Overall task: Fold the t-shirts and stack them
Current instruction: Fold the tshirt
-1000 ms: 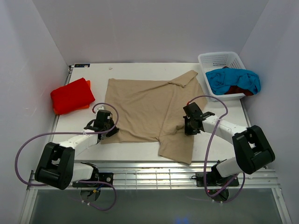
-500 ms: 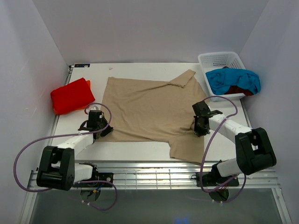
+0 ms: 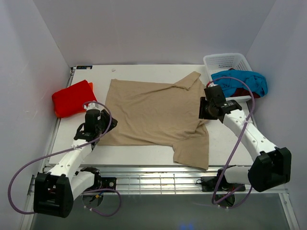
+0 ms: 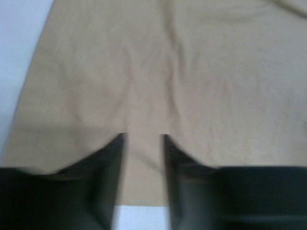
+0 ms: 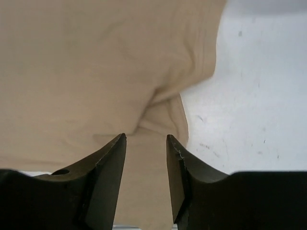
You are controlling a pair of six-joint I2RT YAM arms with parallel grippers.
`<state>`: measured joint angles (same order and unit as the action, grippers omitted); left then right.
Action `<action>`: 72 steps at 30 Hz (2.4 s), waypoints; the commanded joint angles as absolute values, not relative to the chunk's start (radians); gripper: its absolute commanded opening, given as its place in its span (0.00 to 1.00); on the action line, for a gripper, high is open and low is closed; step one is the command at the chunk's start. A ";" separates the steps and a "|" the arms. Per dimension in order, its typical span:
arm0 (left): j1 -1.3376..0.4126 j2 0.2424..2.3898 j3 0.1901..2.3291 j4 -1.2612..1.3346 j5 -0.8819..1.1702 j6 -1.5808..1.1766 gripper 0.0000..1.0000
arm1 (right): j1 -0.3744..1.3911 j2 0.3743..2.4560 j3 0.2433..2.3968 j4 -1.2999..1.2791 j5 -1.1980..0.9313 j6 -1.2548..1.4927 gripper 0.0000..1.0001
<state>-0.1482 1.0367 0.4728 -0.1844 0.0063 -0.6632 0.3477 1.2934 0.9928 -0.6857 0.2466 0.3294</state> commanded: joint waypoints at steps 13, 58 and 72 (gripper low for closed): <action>-0.440 0.966 0.546 -0.009 -0.081 -0.558 0.65 | 0.344 1.790 1.469 -0.445 0.172 0.155 0.51; -0.443 1.032 0.463 0.103 -0.106 -0.563 0.78 | 0.242 2.330 2.129 -0.391 0.114 0.115 0.08; -0.443 1.049 0.419 0.110 -0.106 -0.584 0.78 | 0.244 2.370 2.143 -0.178 -0.081 0.316 0.08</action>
